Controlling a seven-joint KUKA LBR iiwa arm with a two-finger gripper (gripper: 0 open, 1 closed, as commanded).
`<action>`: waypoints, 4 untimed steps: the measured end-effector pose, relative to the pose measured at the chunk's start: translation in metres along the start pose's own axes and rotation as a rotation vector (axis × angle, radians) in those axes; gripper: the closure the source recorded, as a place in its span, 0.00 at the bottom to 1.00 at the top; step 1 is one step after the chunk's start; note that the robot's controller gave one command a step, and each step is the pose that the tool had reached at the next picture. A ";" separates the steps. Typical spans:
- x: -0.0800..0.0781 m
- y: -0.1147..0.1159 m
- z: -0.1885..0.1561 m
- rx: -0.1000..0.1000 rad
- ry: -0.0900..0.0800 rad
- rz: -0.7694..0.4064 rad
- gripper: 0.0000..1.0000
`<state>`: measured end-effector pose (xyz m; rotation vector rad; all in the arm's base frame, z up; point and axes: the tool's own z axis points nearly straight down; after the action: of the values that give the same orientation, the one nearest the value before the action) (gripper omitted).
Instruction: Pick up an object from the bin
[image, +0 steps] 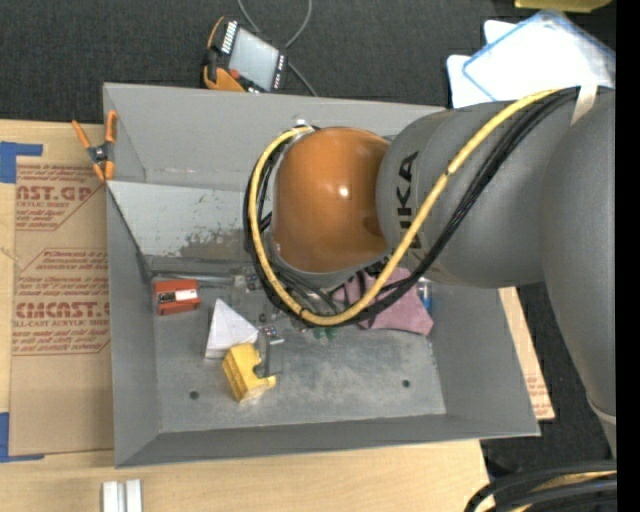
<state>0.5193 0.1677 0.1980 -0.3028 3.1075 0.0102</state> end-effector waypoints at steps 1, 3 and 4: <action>0.013 -0.003 0.096 -0.002 0.001 -0.138 0.00; 0.003 -0.013 0.013 -0.003 0.002 -0.167 0.00; 0.016 -0.008 0.073 -0.005 -0.002 -0.148 0.00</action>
Offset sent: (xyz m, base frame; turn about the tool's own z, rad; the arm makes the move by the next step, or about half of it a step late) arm -0.0028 -0.0001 -0.0735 -0.0873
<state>0.5070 0.1571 0.1247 -0.5310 3.0746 0.0167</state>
